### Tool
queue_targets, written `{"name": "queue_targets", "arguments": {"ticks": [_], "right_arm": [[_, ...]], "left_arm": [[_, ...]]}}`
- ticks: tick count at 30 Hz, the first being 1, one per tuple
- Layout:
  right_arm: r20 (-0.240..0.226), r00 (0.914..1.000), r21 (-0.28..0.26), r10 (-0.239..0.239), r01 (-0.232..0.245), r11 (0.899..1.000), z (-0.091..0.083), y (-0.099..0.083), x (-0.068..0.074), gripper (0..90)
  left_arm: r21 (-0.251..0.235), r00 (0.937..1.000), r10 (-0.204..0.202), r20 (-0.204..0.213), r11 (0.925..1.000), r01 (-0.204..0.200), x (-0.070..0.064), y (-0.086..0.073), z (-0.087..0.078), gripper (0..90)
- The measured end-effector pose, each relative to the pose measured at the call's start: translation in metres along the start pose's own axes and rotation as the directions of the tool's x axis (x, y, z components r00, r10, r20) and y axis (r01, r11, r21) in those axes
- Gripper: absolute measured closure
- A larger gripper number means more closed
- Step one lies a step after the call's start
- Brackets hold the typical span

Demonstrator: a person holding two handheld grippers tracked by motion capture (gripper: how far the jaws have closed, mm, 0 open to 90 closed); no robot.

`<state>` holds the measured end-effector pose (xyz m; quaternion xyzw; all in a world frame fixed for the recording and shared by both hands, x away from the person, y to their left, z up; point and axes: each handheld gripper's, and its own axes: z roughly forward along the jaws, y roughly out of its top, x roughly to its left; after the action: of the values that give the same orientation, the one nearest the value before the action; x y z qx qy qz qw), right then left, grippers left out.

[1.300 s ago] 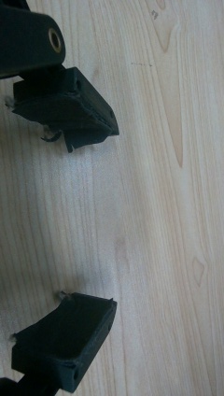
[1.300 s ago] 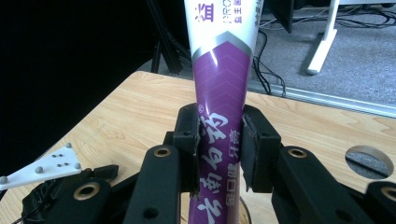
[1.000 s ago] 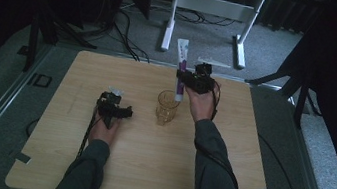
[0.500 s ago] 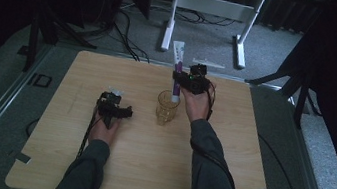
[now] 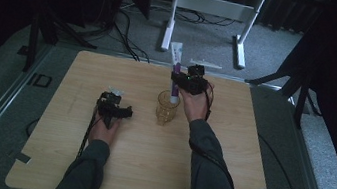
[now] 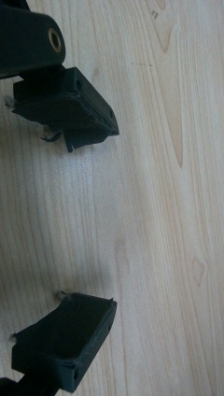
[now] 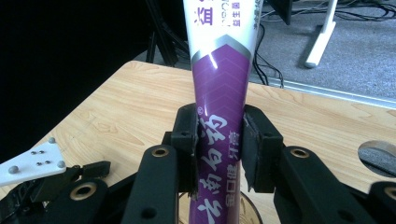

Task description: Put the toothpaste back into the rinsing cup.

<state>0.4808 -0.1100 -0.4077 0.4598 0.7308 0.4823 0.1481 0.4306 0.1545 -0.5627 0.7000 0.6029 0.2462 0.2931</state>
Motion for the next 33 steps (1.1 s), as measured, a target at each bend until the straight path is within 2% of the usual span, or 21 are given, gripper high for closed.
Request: {"name": "queue_targets", "arguments": {"ticks": [12, 18, 30, 33], "right_arm": [[0.008, 1.0, 0.03, -0.001, 0.001, 1.0, 0.008, -0.008, -0.001, 67.5], [0.014, 0.9996, 0.056, -0.026, 0.025, 0.998, 0.014, -0.017, -0.001, 67.9], [0.02, 0.9976, 0.09, -0.067, 0.065, 0.994, 0.013, -0.031, 0.002, 67.6], [0.039, 0.9944, 0.113, -0.099, 0.094, 0.989, 0.015, -0.037, 0.004, 67.7]], "left_arm": [[0.0, 1.0, 0.0, 0.0, 1.0, 0.0, 0.0, 0.0, 0.0, 14.4], [0.0, 1.0, 0.0, 0.0, 1.0, 0.0, 0.0, 0.0, 0.0, 14.4], [0.001, 1.0, 0.001, 0.0, 1.0, -0.001, 0.0, 0.0, 0.0, 14.4], [0.001, 1.0, 0.001, 0.0, 1.0, -0.001, 0.0, 0.0, 0.0, 14.4]]}}
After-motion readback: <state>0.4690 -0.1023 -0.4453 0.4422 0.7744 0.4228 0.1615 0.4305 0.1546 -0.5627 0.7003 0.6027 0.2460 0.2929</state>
